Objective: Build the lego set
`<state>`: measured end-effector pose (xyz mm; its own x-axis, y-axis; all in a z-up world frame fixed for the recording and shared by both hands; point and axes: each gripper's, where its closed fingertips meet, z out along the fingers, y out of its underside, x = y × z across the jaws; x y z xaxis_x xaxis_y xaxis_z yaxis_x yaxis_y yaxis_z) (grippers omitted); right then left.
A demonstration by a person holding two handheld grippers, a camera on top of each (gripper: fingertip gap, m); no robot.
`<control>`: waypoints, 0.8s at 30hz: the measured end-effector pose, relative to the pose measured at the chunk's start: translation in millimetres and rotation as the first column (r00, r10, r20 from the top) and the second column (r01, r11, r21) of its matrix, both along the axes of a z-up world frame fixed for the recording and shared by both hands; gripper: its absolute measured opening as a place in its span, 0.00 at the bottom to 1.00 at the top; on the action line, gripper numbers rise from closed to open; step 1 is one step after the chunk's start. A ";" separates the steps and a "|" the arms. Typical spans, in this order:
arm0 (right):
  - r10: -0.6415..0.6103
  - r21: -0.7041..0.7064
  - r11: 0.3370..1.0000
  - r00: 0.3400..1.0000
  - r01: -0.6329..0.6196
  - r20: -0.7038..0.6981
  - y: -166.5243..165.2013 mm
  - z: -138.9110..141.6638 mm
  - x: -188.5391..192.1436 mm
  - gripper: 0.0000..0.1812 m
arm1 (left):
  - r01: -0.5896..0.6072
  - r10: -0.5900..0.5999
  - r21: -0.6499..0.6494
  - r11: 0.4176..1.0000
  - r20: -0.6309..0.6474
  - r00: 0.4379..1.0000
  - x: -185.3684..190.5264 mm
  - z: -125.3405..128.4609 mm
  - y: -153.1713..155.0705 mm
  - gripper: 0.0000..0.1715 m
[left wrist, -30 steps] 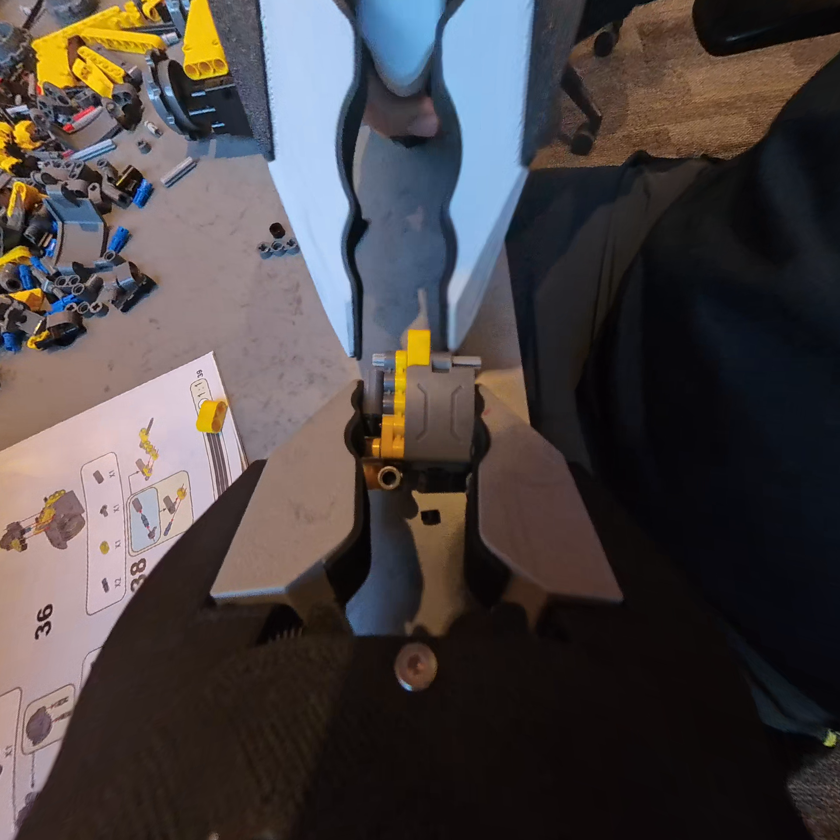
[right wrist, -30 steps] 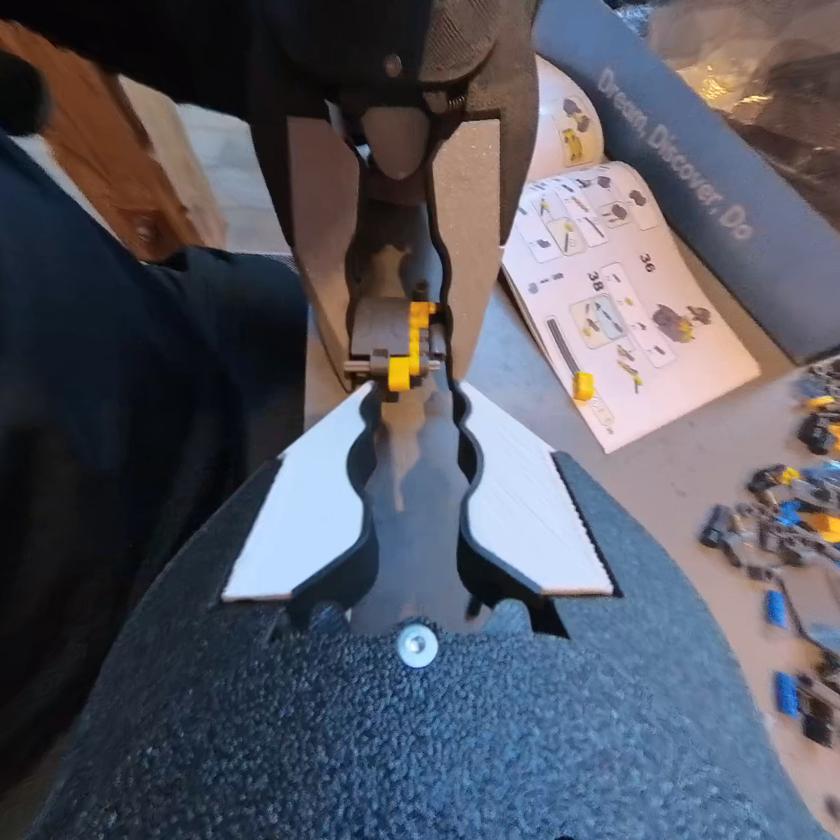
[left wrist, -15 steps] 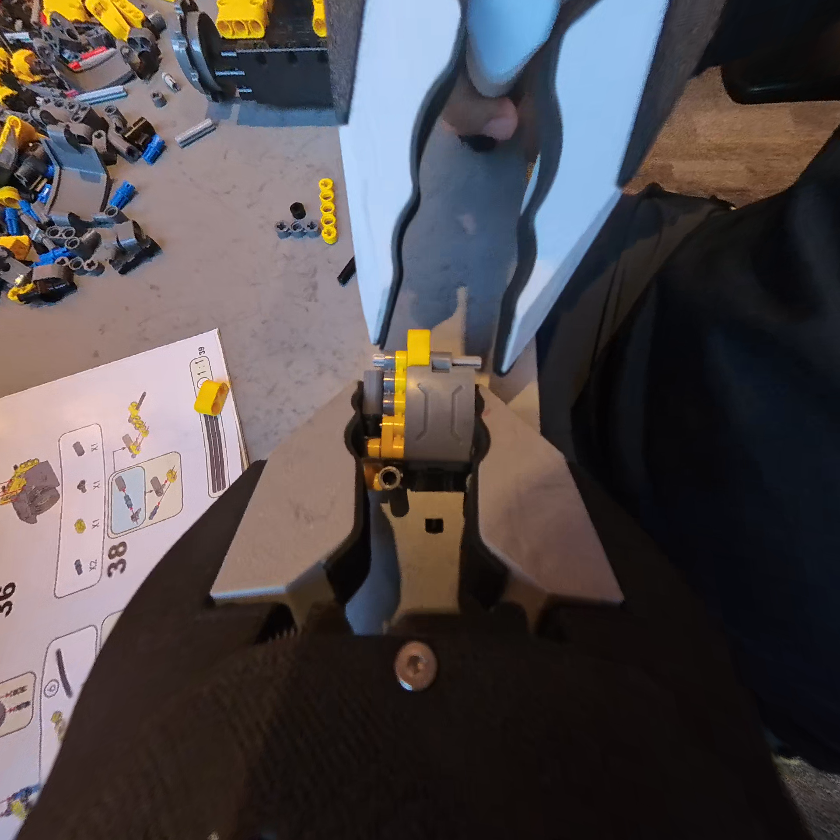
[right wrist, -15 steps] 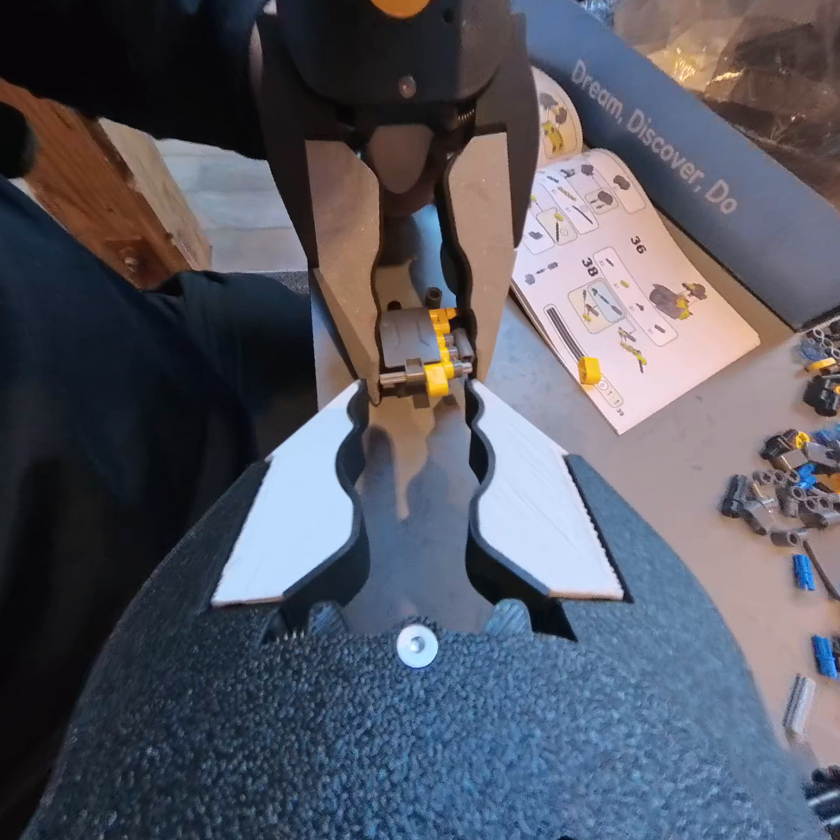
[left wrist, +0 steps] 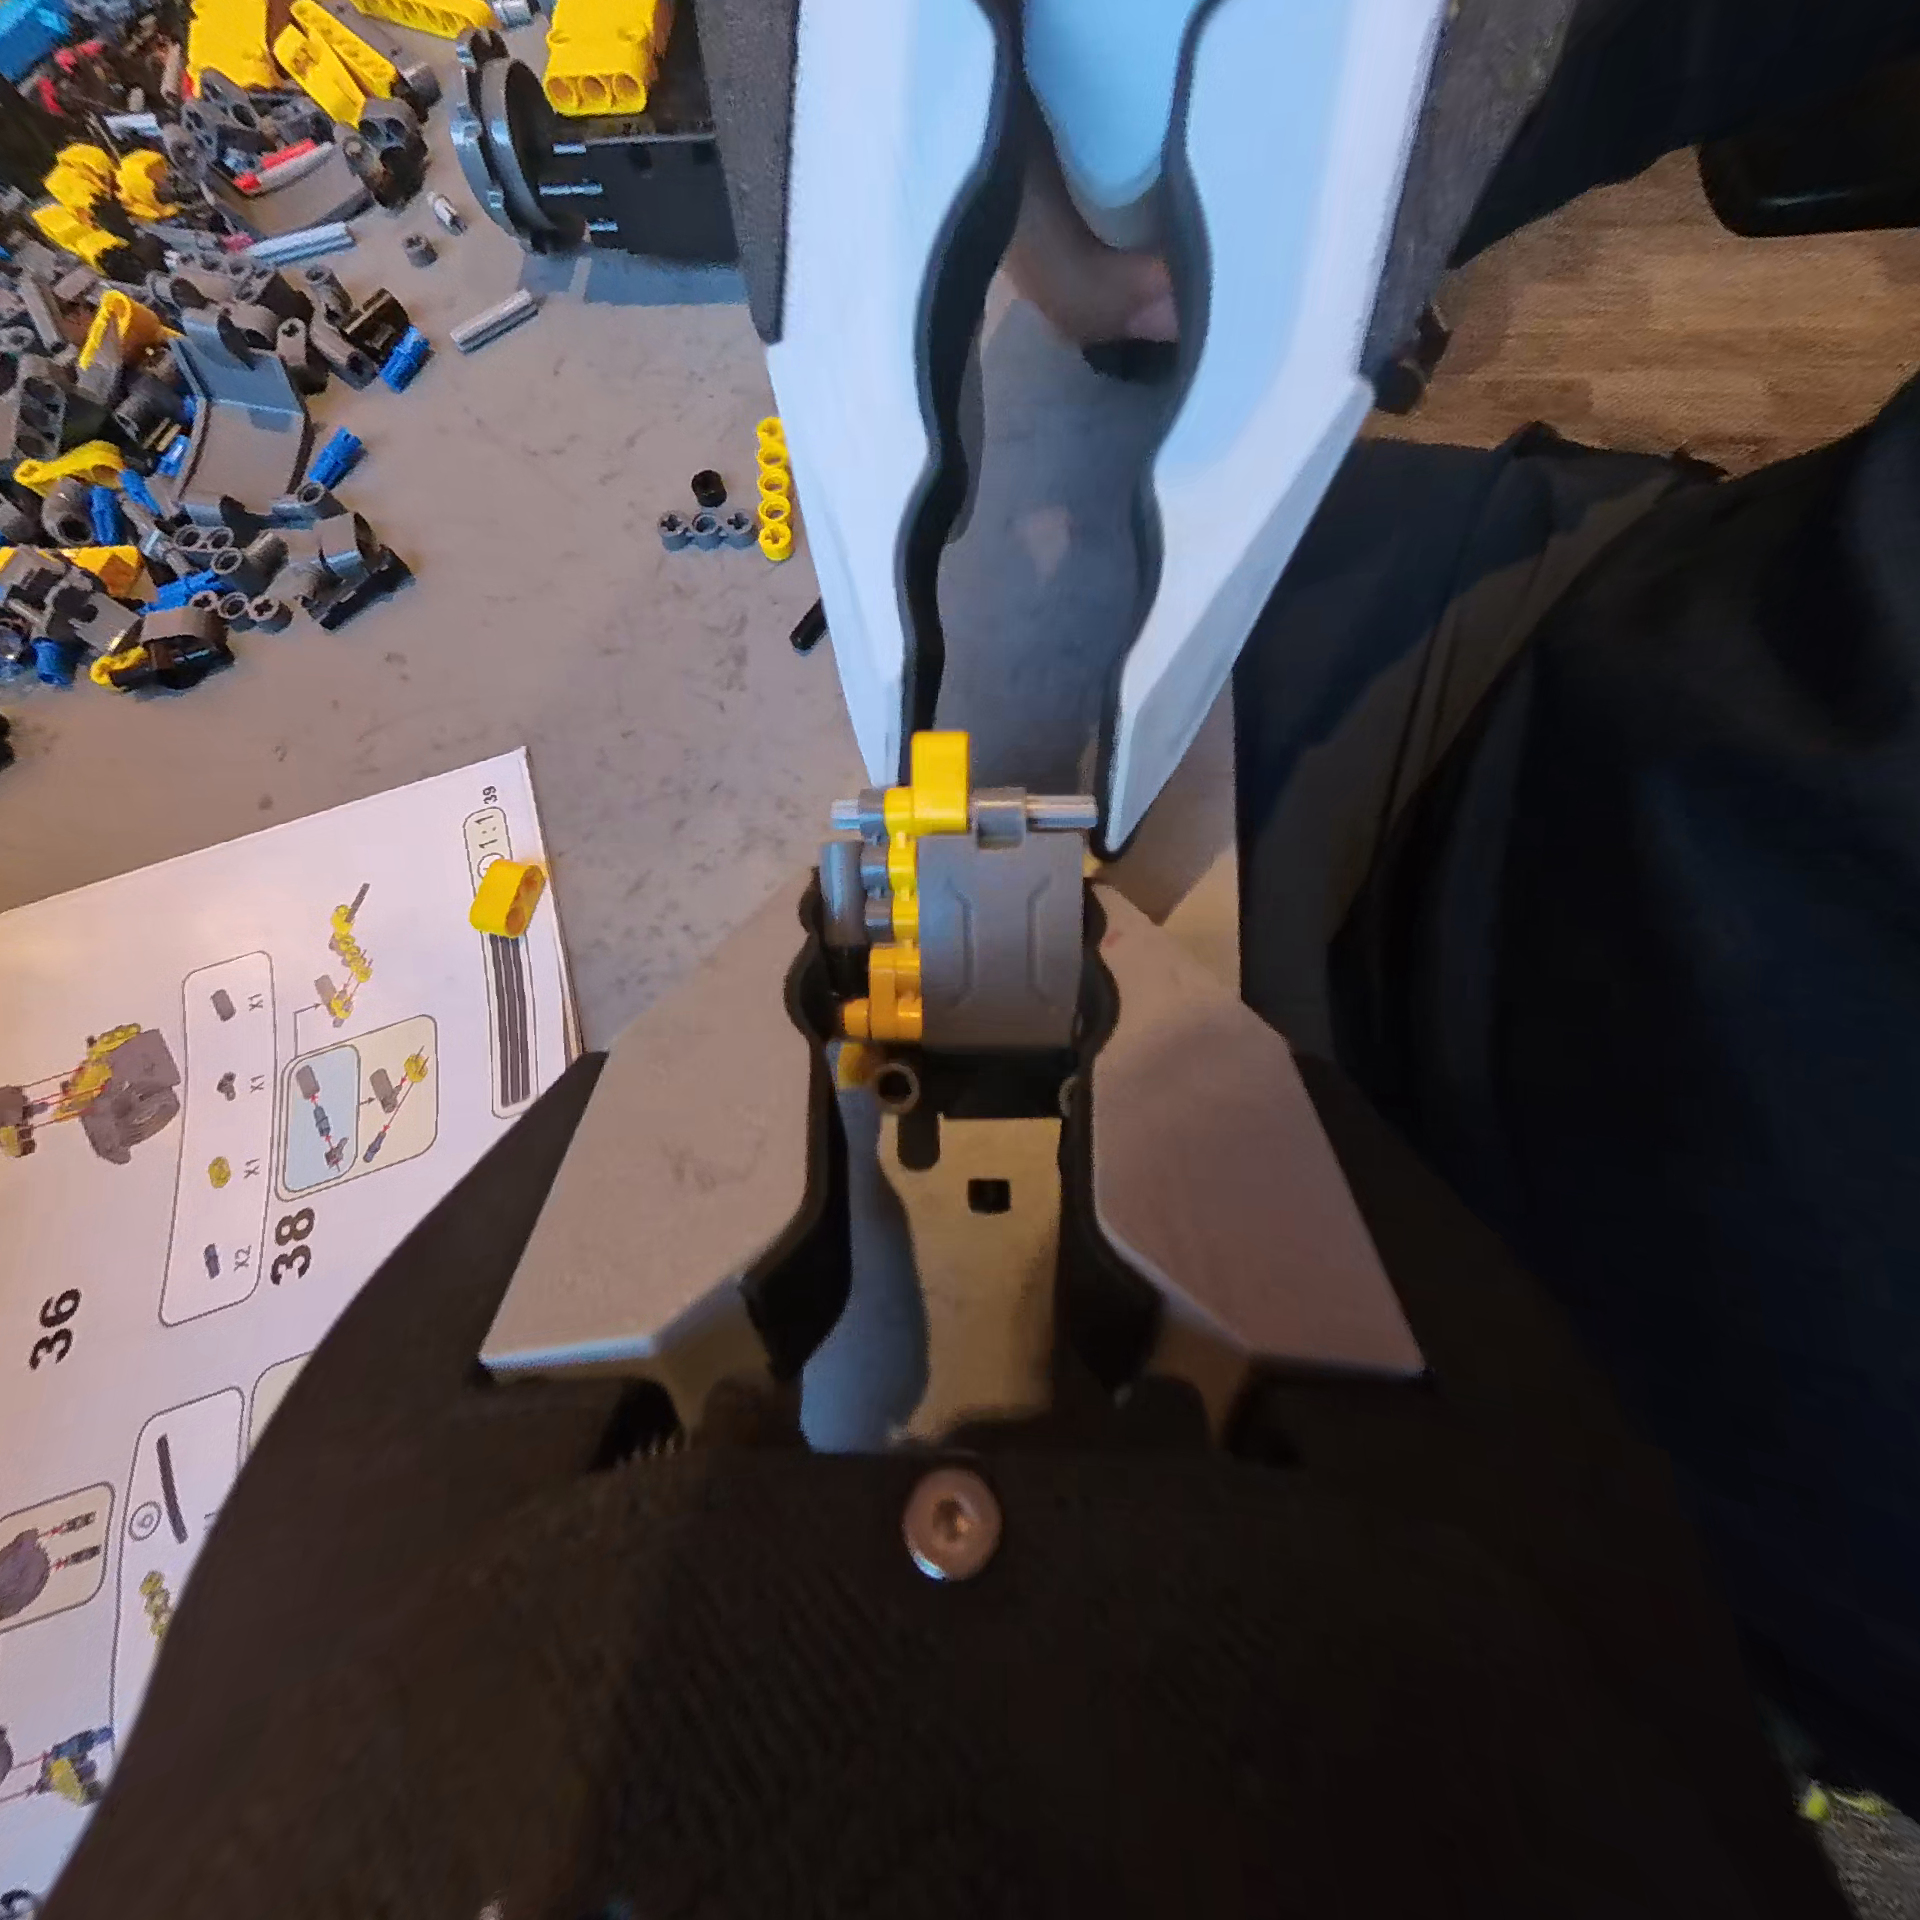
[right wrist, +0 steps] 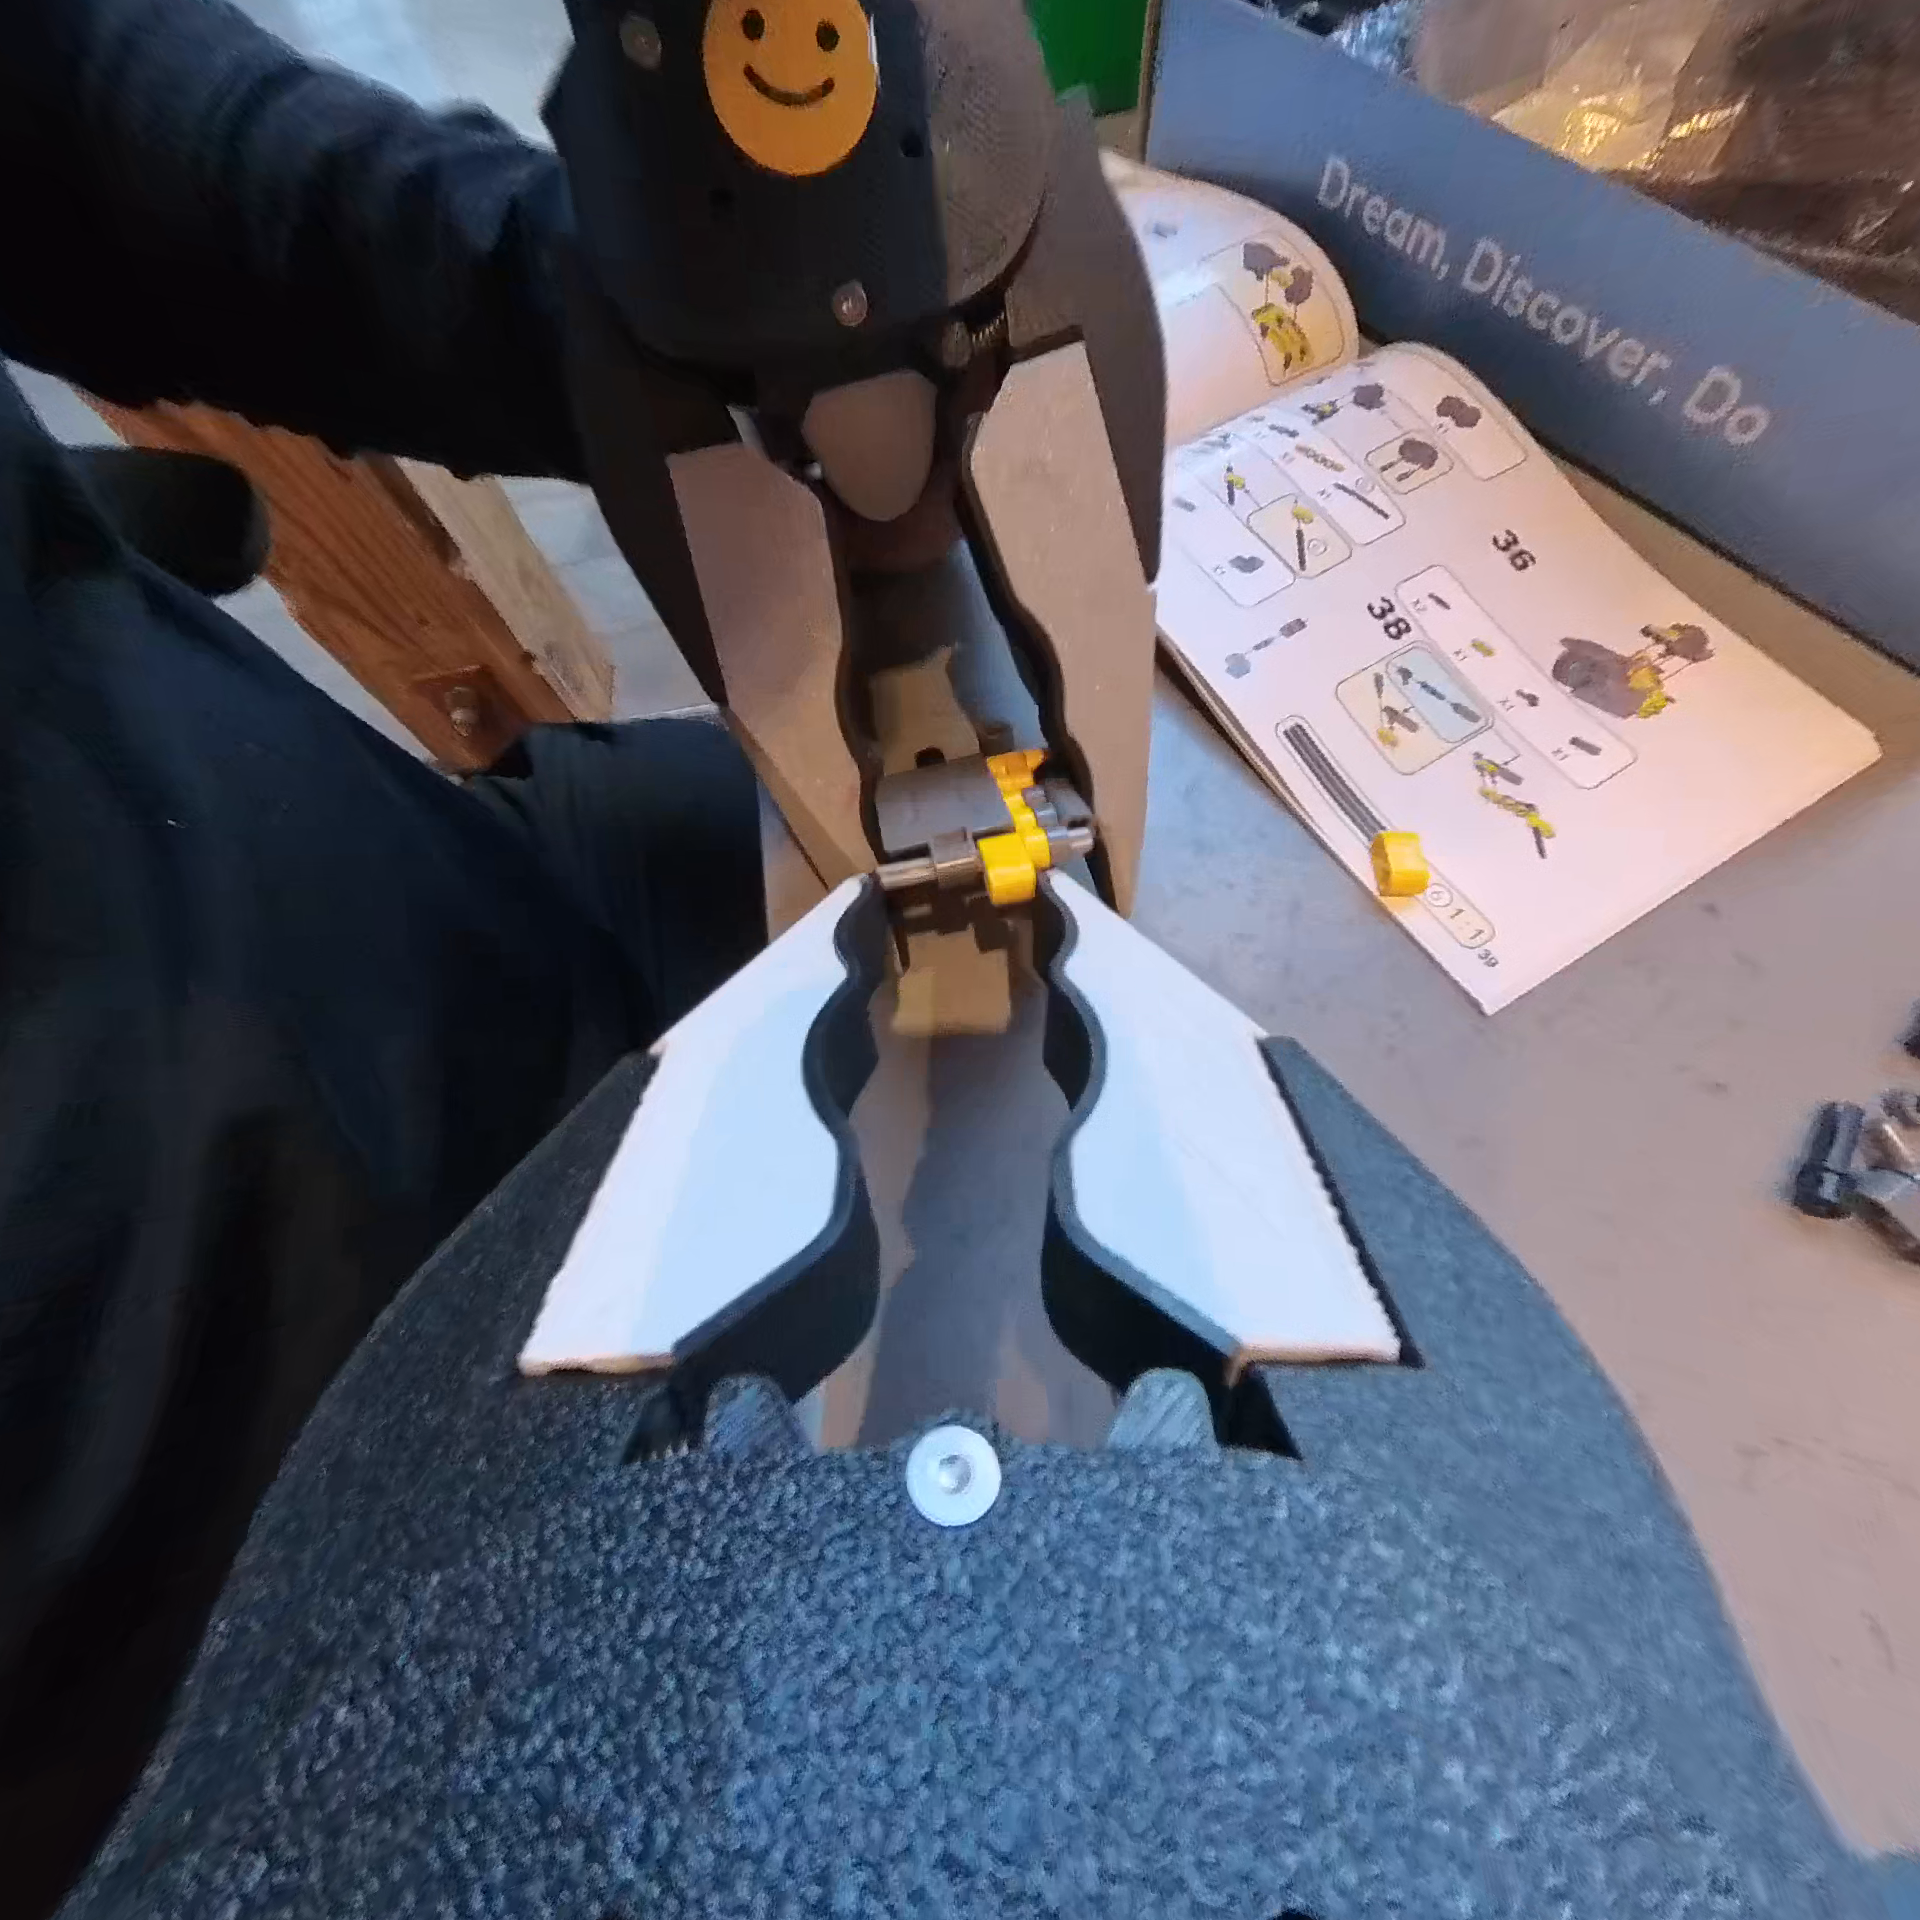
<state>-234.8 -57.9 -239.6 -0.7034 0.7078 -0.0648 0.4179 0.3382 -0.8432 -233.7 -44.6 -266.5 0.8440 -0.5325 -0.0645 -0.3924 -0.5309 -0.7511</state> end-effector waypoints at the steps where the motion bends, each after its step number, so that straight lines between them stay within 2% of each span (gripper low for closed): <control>1: 0.008 -0.041 0.999 1.000 -0.008 -0.001 -2.1 4.4 0.3 0.14 | 0.006 -0.006 0.006 1.000 -0.016 1.000 1.2 -0.6 -0.2 0.25; 3: 0.020 -0.089 0.996 1.000 -0.018 0.017 -4.9 7.6 -1.1 0.13 | 0.002 -0.001 0.002 1.000 -0.036 0.999 0.5 -2.7 0.2 0.25; 6: 0.011 -0.017 1.000 1.000 -0.010 0.019 -0.5 4.0 -6.5 0.14 | -0.043 0.043 0.005 0.999 -0.037 0.998 -8.1 -2.5 3.9 0.25; 8: 0.008 -0.096 0.995 0.996 0.001 0.091 0.4 7.6 -6.5 0.00 | -0.134 0.136 0.031 0.990 -0.045 0.990 -19.8 0.4 10.9 0.26; 11: -0.099 -0.161 0.980 0.987 0.119 0.127 14.2 14.3 -8.2 0.00 | -0.217 0.219 0.078 0.973 -0.019 0.976 -25.8 9.0 16.2 0.26; 13: -0.139 -0.239 0.956 0.979 0.172 0.151 15.8 22.2 -5.5 0.08 | -0.273 0.284 0.113 0.955 -0.097 0.954 -33.6 8.2 18.1 0.26; 14: -0.150 -0.268 0.944 0.973 0.193 0.173 15.2 22.9 -4.5 0.09 | -0.290 0.307 0.134 0.948 -0.129 0.943 -35.3 8.9 19.5 0.26; 17: -0.197 -0.334 0.909 0.963 0.250 0.186 16.0 23.6 -9.1 0.07 | -0.299 0.334 0.195 0.934 -0.185 0.924 -32.0 15.1 24.9 0.26; 19: -0.197 -0.359 0.896 0.958 0.262 0.208 13.1 20.8 -9.8 0.02 | -0.321 0.372 0.238 0.917 -0.212 0.904 -34.4 20.6 28.1 0.26; 21: -0.218 -0.330 0.901 0.953 0.280 0.211 14.0 15.4 -10.3 0.00 | -0.344 0.398 0.255 0.904 -0.205 0.894 -35.4 22.3 29.5 0.26; 24: -0.225 -0.340 0.903 0.963 0.263 0.149 11.6 21.9 -10.2 0.00 | -0.364 0.420 0.278 0.889 -0.179 0.889 -34.3 25.7 29.2 0.26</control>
<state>-245.0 -46.3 -217.7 -0.4871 0.7734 -0.4056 0.5400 -0.0982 -0.8359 -268.0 -15.4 -240.8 0.9268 -0.1068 -0.3600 -0.3629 -0.5006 -0.7859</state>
